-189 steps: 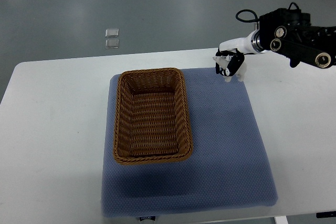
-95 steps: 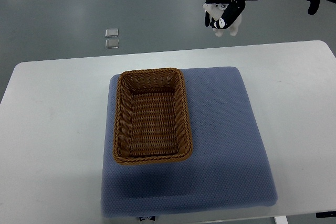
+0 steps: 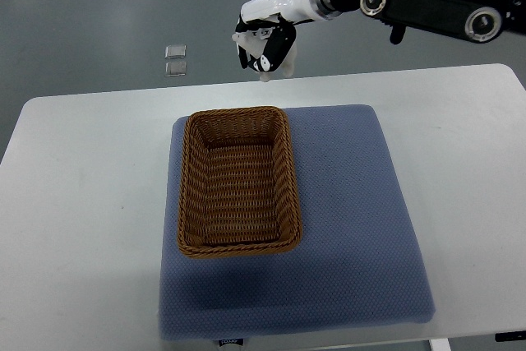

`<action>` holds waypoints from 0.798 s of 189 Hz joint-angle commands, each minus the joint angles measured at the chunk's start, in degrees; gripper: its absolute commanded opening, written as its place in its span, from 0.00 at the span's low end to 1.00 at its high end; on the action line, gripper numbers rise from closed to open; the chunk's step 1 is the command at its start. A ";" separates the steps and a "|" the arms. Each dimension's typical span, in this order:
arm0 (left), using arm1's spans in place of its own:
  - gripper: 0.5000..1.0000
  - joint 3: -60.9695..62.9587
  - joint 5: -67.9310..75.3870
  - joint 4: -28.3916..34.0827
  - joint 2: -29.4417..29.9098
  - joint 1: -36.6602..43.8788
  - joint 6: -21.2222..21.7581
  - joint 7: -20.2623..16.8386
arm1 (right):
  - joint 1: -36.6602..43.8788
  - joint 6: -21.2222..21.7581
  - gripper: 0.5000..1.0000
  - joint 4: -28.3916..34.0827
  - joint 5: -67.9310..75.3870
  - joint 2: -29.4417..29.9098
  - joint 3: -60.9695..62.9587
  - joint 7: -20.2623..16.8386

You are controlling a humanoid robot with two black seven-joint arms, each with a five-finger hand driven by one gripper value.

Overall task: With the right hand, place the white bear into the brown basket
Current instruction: 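Carry the held bear with the right hand over the wicker basket, then lower the bear into the basket and open the right hand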

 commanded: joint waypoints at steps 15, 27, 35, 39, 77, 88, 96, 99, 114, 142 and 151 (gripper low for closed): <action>1.00 0.00 0.00 0.00 0.00 -0.10 0.01 0.00 | -4.77 -2.57 0.00 -4.61 0.13 8.26 -0.32 0.02; 1.00 0.00 0.00 0.00 0.00 -0.10 0.01 0.00 | -7.14 -3.54 0.00 -6.46 -0.13 10.63 -0.32 0.02; 1.00 0.00 0.00 0.09 0.00 -0.10 0.01 0.00 | -8.81 -4.07 0.00 -7.51 -0.04 11.86 -0.32 0.02; 1.00 -0.08 0.00 0.09 0.00 -0.10 0.01 0.00 | -9.60 -4.33 0.00 -7.95 -0.13 12.48 -0.24 0.02; 1.00 -0.08 0.00 0.09 0.00 -0.10 0.01 0.00 | -14.35 -7.05 0.00 -11.11 -0.48 13.71 0.03 0.02; 1.00 -0.08 0.00 0.09 0.00 -0.10 0.01 0.00 | -15.49 -7.49 0.00 -11.91 -0.66 13.71 0.03 0.02; 1.00 -0.08 0.00 0.09 0.00 -0.10 0.01 0.00 | -16.19 -7.93 0.00 -12.43 -0.75 13.71 0.03 0.02; 1.00 -0.08 0.00 0.09 0.00 -0.10 0.01 0.00 | -16.37 -8.02 0.00 -12.52 -0.75 13.71 0.03 0.02; 1.00 -0.08 0.00 0.09 0.00 -0.10 0.01 0.00 | -18.04 -8.64 0.00 -13.49 -0.84 13.71 -0.06 0.02; 1.00 0.00 0.00 0.09 0.00 -0.10 0.01 0.00 | -20.15 -10.39 0.00 -15.07 -0.84 13.71 0.03 0.02; 1.00 -0.08 0.00 0.09 0.00 -0.10 0.01 0.00 | -20.85 -10.66 0.00 -15.60 -0.84 13.71 0.12 0.02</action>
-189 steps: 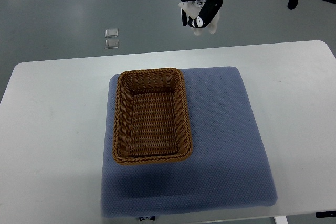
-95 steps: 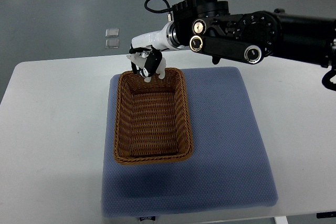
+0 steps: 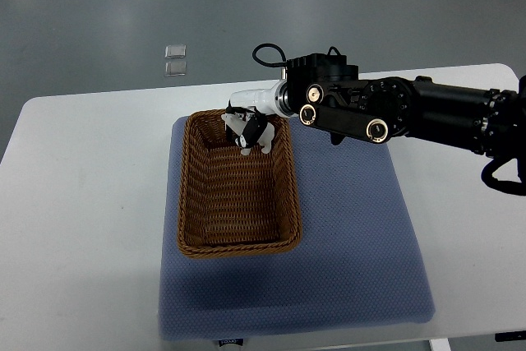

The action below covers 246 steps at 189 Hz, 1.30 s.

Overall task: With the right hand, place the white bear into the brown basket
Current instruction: 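Lower the bear into the basket and open the right hand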

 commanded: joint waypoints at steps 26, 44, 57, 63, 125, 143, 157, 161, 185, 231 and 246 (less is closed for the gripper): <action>1.00 0.09 0.01 -0.09 0.00 0.00 -0.01 0.00 | -2.92 -1.82 0.00 -1.46 0.08 0.00 0.27 0.00; 1.00 0.09 0.01 -0.09 0.00 0.00 -0.01 0.00 | -3.80 -2.17 0.00 -1.64 0.08 0.00 0.44 0.09; 1.00 0.09 0.01 -0.09 0.00 0.00 -0.01 -0.09 | -4.24 -2.96 0.00 -1.64 0.08 0.00 0.44 0.18; 1.00 0.09 0.01 -0.09 0.00 0.00 -0.01 0.00 | -4.51 -3.22 0.00 -1.64 0.08 0.00 0.53 0.18; 1.00 0.00 0.01 -0.09 0.00 0.00 -0.01 0.00 | -4.24 -3.31 0.00 -1.38 0.96 0.00 3.96 0.35; 1.00 0.09 0.01 -0.09 0.00 0.00 -0.01 0.00 | -3.63 -3.22 0.00 -1.20 1.04 0.00 4.05 0.35; 1.00 0.09 0.01 -0.09 0.00 0.00 -0.01 0.00 | -3.19 -3.05 0.00 -1.02 1.13 0.00 4.14 0.35; 1.00 0.09 0.01 -0.09 0.00 0.00 -0.01 0.00 | -3.10 -3.05 0.00 -0.85 1.13 0.00 4.31 0.35; 1.00 0.09 0.01 -0.09 0.00 0.00 -0.01 0.00 | -3.01 -3.05 0.00 -0.50 1.83 0.00 5.36 0.35; 1.00 0.09 0.01 -0.18 0.00 -0.09 -0.01 0.00 | -3.98 -3.49 0.00 0.47 2.71 0.00 5.45 0.61; 1.00 0.09 0.01 -0.09 0.00 -0.17 -0.01 0.00 | -5.12 -3.57 0.00 1.35 2.71 0.00 5.45 0.70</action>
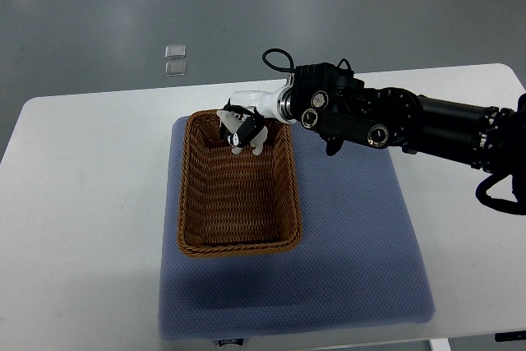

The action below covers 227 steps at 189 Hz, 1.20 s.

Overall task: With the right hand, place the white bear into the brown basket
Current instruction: 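Lower the bear into the basket and open the right hand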

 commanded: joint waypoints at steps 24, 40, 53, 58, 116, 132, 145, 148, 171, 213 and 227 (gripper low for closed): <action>1.00 0.00 0.00 0.02 0.00 -0.20 0.01 0.00 | -2.47 -0.81 0.00 1.11 0.01 0.00 -0.09 1.15; 1.00 0.00 0.00 -0.06 0.00 -0.20 0.01 0.00 | -3.00 -0.90 0.00 1.46 -0.25 0.00 -0.09 1.24; 1.00 0.00 0.00 -0.06 0.00 -0.20 0.01 0.00 | -3.35 -0.90 0.00 1.64 -0.34 0.00 -0.09 1.42; 1.00 0.00 0.00 -0.06 0.00 -0.20 0.01 0.00 | -3.44 -0.90 0.00 1.73 -0.34 0.00 -0.09 1.59; 1.00 0.00 0.00 -0.06 0.00 -0.20 0.01 0.00 | -4.76 -0.90 0.15 1.90 -0.87 0.00 -0.09 3.17; 1.00 0.00 0.00 -0.06 0.00 -0.20 0.01 0.00 | -4.76 -0.90 0.25 1.90 -0.86 0.00 -0.09 3.35; 1.00 0.00 0.00 -0.06 0.00 -0.20 0.01 0.00 | -4.76 -0.90 0.41 1.90 -0.86 0.00 -0.09 3.35; 1.00 0.00 0.00 0.02 0.00 -0.20 0.01 0.00 | -4.76 -0.90 0.44 1.90 -0.87 0.00 -0.18 3.35; 1.00 0.00 0.00 0.02 0.00 -0.20 0.01 0.00 | -4.67 -0.90 0.58 1.90 -0.69 0.00 -0.18 3.44; 1.00 0.00 0.00 0.02 0.00 -0.20 0.01 0.00 | -4.41 -0.81 0.64 2.08 -0.51 0.00 -0.09 3.44; 1.00 0.00 0.00 0.02 0.00 -0.20 0.01 0.00 | -4.32 -0.81 0.65 2.26 -0.51 0.00 -0.09 3.44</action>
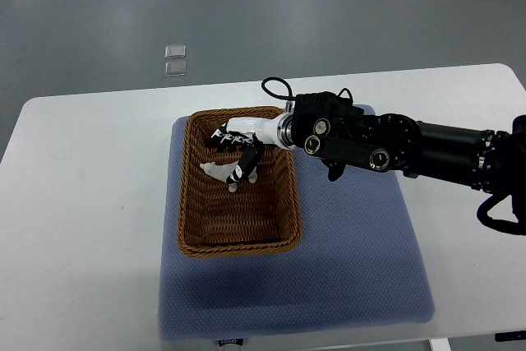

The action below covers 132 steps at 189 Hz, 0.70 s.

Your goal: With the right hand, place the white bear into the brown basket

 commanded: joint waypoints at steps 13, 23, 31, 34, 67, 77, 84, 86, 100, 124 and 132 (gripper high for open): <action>1.00 0.00 0.00 0.00 0.00 0.00 0.01 0.00 | 0.12 0.08 0.65 0.20 0.02 0.00 0.00 0.00; 1.00 0.00 0.00 0.00 0.00 0.00 0.01 0.00 | 0.12 0.08 0.65 0.20 0.10 0.00 0.00 0.00; 1.00 0.00 0.00 0.00 0.00 0.00 0.01 0.00 | 0.29 0.17 0.65 0.28 0.10 0.00 0.00 0.00; 1.00 0.00 0.00 0.00 0.00 0.00 0.01 0.00 | 0.38 0.17 0.65 0.20 0.10 0.00 0.00 0.00; 1.00 0.00 0.00 0.00 0.00 0.00 0.01 0.00 | 3.02 0.26 0.70 0.20 0.54 0.00 0.88 0.00; 1.00 0.00 0.00 0.00 0.00 0.00 0.01 0.00 | 3.98 0.34 0.71 0.02 0.54 0.00 2.72 0.00; 1.00 0.00 0.00 0.00 0.00 0.00 0.01 -0.09 | 4.51 0.52 0.72 -0.07 0.54 0.00 4.47 0.00; 1.00 0.00 0.00 0.00 0.00 0.00 0.01 0.00 | 4.60 0.52 0.72 -0.07 0.54 0.00 4.91 0.00; 1.00 0.00 0.00 0.00 0.00 0.00 0.01 0.00 | 4.86 0.52 0.72 -0.33 0.54 0.00 7.90 0.00; 1.00 0.00 0.00 0.09 0.00 0.00 0.01 -0.09 | 4.77 0.52 0.72 -0.51 0.63 0.00 12.74 0.00; 1.00 0.00 0.00 0.00 0.00 0.00 0.01 0.00 | 4.60 0.43 0.72 -0.51 0.81 0.00 14.76 0.00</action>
